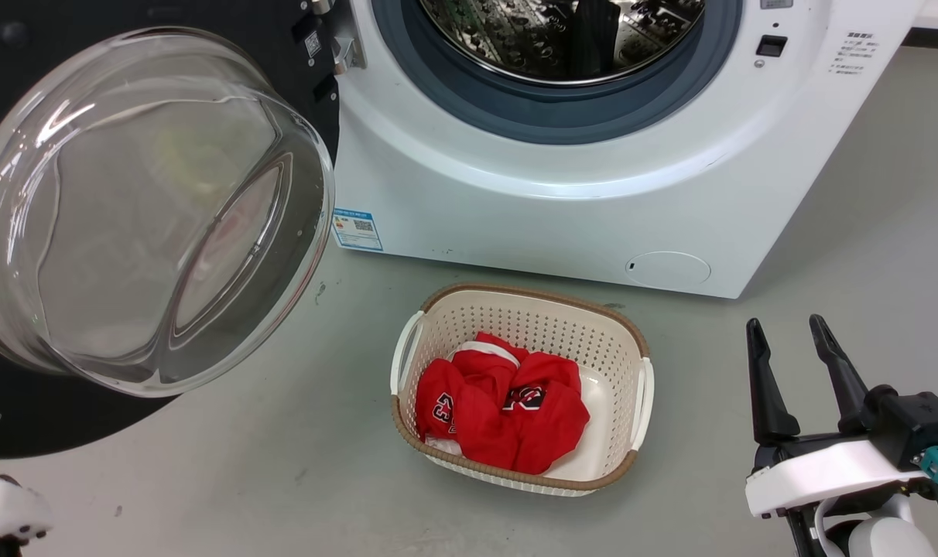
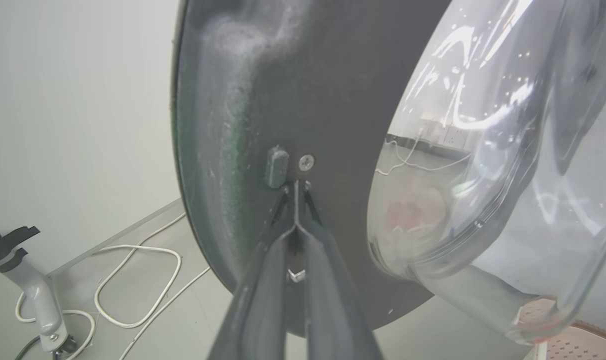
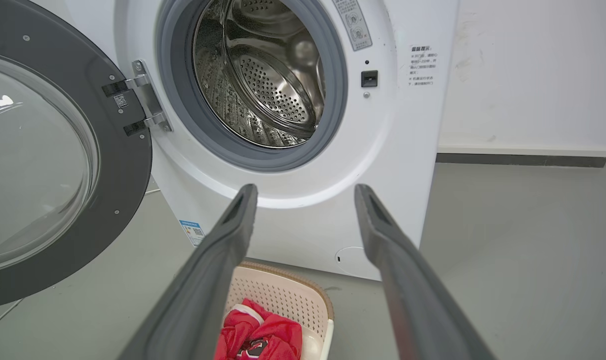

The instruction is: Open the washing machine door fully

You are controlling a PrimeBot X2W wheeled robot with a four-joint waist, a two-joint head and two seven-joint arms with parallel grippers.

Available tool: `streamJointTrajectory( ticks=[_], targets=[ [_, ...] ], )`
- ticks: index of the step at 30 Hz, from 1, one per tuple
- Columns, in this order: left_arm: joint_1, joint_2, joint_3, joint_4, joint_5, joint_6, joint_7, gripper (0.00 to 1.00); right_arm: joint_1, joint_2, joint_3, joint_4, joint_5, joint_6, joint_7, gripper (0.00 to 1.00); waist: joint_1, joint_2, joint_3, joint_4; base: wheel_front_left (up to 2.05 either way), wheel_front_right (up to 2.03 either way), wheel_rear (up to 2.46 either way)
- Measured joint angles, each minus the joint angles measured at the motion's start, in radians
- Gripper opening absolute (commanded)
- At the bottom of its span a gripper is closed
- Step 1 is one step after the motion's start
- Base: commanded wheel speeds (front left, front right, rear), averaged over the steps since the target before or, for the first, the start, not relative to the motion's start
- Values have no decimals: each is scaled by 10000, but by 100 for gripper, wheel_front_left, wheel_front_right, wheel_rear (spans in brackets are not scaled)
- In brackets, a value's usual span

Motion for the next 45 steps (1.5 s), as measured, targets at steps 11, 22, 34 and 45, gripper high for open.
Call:
streamJointTrajectory(
  ticks=[11, 22, 34, 45],
  targets=[
    [1115, -1563, -10, -1766, 575, -286, 0, 57, 198, 0, -38, 67, -171, 0, -142, 100, -1, 0, -492, -123, 0, 0, 0],
    [1799, -2263, -1814, -3317, 1003, -460, -2, 100, 463, 0, 2, -88, -401, 0, -107, 100, -1, 0, -1029, -353, 0, 0, 0],
    [1330, -2295, -3802, -3323, 1392, -675, -2, 100, 692, 0, -56, -589, -617, 0, 157, 100, -1, 0, -1454, -1037, 0, 0, 0],
    [982, -2247, -4247, -2901, 1241, -738, -2, 100, 849, 0, -180, -792, -600, 0, 324, 100, -1, 0, -1263, -1596, 0, 0, 0]
  ],
)
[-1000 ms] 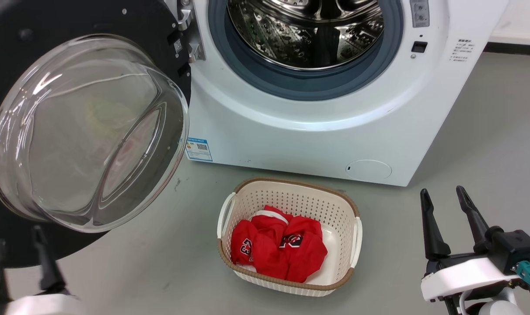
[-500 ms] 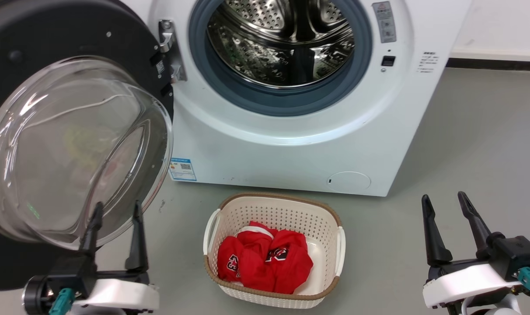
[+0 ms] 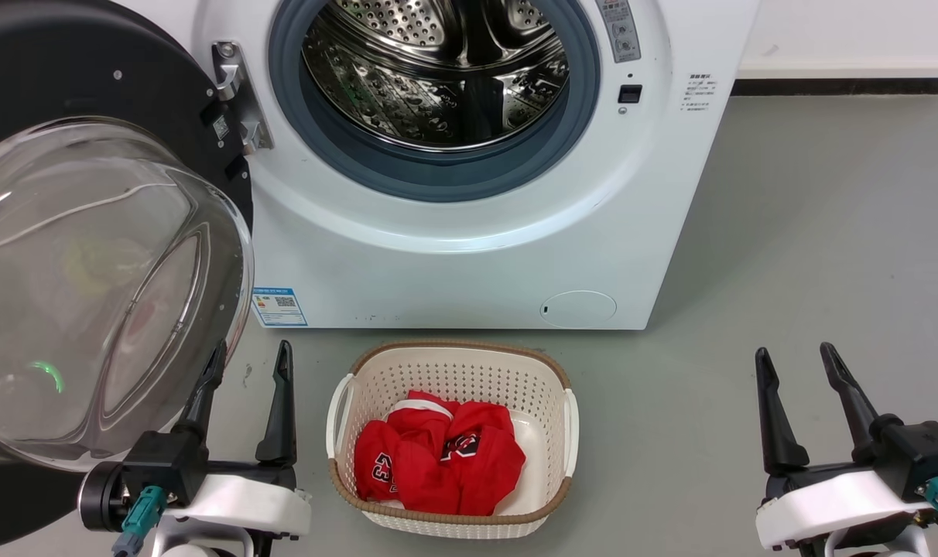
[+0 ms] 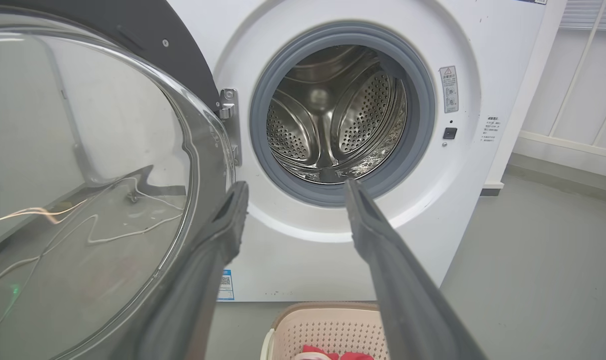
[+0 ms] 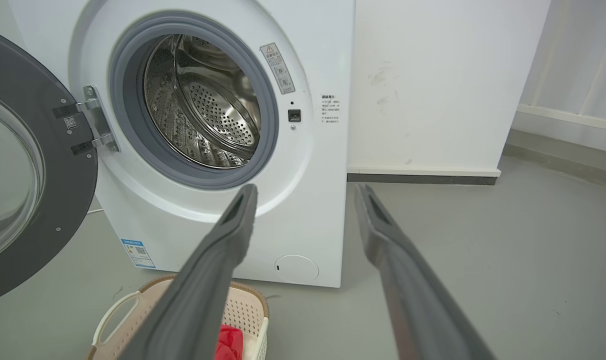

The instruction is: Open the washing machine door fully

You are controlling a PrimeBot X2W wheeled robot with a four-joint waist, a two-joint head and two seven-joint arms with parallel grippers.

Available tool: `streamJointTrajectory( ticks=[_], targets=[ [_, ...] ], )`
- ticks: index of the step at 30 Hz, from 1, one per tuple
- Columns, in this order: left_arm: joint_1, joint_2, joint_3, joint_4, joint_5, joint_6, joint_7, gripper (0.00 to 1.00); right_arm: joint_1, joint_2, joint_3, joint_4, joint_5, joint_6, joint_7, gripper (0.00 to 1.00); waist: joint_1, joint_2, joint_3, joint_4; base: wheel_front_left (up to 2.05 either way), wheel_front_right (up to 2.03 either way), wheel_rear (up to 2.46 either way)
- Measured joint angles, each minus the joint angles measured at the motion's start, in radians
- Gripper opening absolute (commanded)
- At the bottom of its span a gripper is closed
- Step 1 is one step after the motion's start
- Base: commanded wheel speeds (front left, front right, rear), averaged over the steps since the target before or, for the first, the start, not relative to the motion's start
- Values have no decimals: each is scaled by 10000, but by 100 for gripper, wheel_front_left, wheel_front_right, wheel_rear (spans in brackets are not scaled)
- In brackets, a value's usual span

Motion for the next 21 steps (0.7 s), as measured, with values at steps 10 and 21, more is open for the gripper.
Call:
streamJointTrajectory(
  ticks=[10, 21],
  targets=[
    [-164, 88, 4, 265, -71, -17, 0, 100, -46, 0, -12, 171, 88, 0, -25, 100, 0, 0, 122, -33, 0, 0, 0],
    [-239, 165, 61, 380, -86, -33, 0, 0, -101, 0, 0, 334, 194, 0, -105, 0, 0, 0, 130, -62, 0, 0, 0]
  ],
)
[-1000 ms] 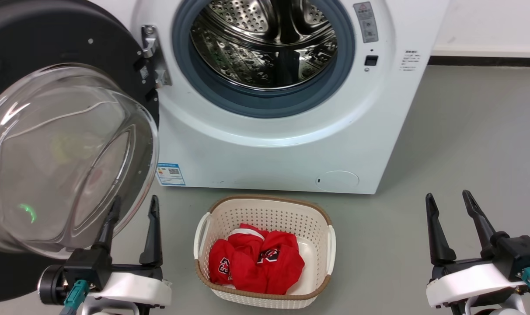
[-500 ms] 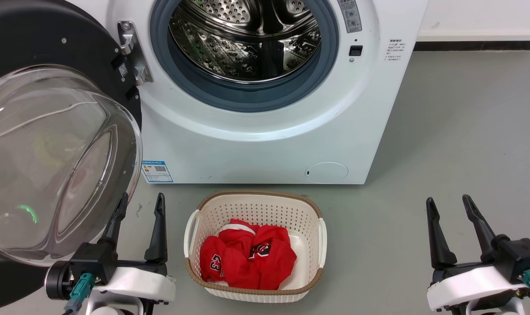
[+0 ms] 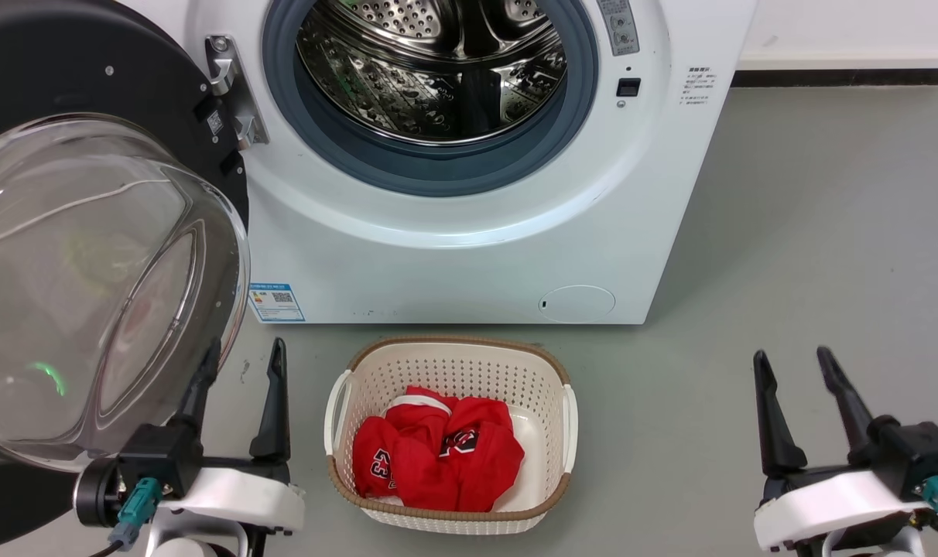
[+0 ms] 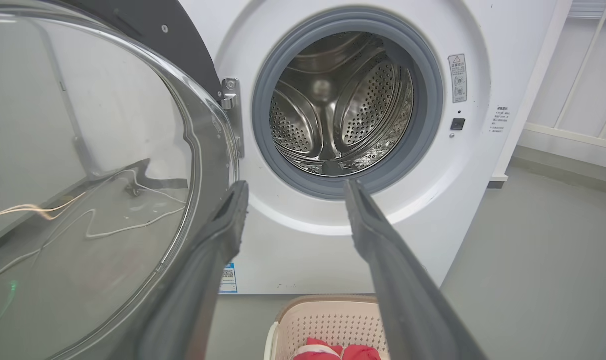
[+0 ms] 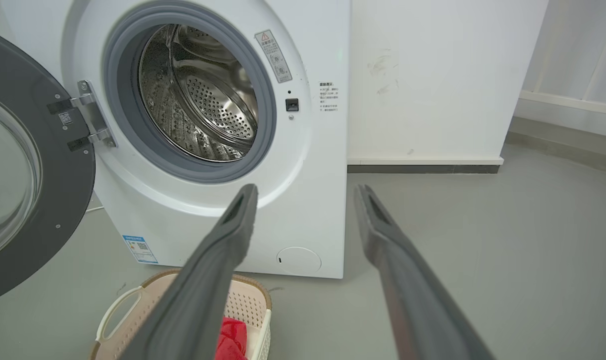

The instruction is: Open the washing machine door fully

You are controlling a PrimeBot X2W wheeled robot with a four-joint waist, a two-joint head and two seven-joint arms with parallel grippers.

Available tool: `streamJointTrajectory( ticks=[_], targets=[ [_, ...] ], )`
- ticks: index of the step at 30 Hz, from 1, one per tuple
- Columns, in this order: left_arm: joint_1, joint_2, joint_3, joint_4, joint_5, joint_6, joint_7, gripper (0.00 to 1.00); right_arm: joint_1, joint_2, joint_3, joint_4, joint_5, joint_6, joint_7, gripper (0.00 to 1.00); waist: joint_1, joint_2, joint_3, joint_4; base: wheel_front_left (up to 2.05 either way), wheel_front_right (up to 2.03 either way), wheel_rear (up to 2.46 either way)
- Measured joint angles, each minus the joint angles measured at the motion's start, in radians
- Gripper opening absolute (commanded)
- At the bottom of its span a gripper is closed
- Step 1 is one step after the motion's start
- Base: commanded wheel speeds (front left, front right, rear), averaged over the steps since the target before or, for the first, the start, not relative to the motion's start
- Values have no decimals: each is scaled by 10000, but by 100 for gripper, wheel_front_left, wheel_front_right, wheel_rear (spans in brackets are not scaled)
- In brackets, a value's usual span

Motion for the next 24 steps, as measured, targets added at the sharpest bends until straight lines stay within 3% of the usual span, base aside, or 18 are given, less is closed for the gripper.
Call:
streamJointTrajectory(
  ticks=[4, 14, 24],
  targets=[
    [232, -107, -2, 489, -263, 2, 184, 0, 273, 6, 35, 405, 270, 0, 21, 0, 0, 0, -6, -7, 0, 0, 0],
    [226, -127, 100, 591, -2621, 2, 759, 0, 182, -40, 46, 675, 2777, 0, 407, 0, 0, 0, -50, -20, 0, 0, 0],
    [195, -142, 140, 658, -4360, 2, 1145, 0, 40, -100, 42, 880, 4587, 0, 640, 0, 0, 0, -86, -31, 0, 0, 0]
  ],
)
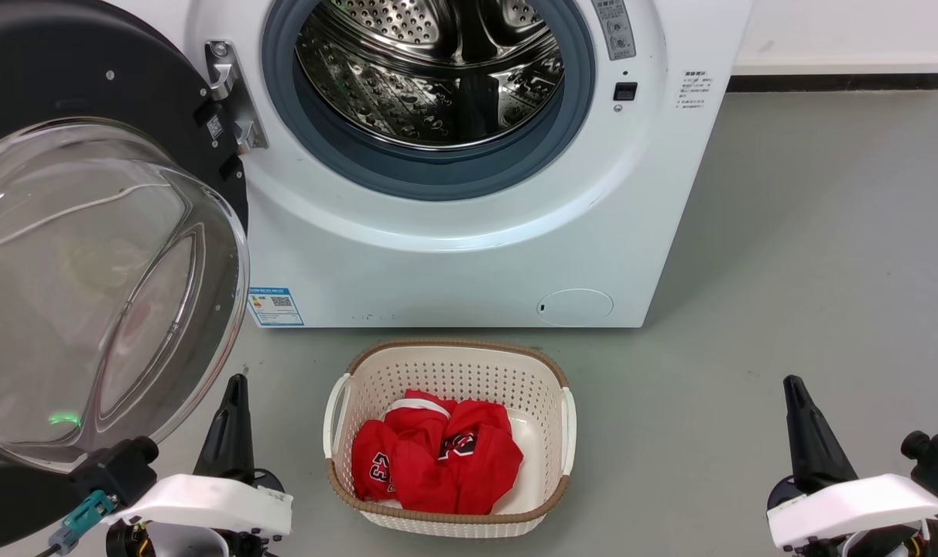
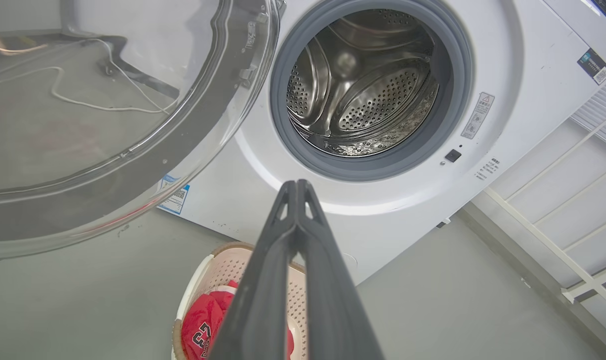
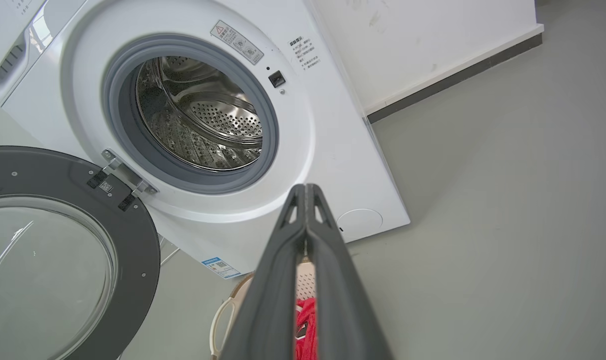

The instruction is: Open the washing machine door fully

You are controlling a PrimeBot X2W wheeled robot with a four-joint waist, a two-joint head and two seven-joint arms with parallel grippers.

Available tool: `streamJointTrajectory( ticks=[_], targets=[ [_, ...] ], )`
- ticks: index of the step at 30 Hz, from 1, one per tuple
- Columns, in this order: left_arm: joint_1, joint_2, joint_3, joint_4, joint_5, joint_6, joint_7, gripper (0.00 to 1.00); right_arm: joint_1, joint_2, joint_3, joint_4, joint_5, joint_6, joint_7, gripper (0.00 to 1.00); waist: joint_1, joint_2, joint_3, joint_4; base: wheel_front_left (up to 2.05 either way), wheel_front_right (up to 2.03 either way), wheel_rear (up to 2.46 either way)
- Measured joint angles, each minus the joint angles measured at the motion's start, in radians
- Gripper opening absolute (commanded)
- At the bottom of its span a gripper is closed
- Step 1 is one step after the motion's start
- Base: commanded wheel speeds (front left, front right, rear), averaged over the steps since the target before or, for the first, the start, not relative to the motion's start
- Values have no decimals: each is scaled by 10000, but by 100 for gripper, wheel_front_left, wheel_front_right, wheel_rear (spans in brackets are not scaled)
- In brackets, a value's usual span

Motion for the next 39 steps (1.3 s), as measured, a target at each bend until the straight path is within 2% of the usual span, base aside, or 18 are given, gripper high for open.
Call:
streamJointTrajectory(
  ticks=[18, 39],
  targets=[
    [-133, -23, 102, 127, -2648, 0, 669, 0, -344, -65, -44, 291, 2775, 0, 474, 0, 0, 0, -63, -21, 0, 0, 0],
    [-235, -52, 222, 267, -5191, 0, 1290, 0, -590, -98, -155, 585, 5361, -2, 949, 0, 0, 0, -138, -46, 0, 0, 0]
  ],
)
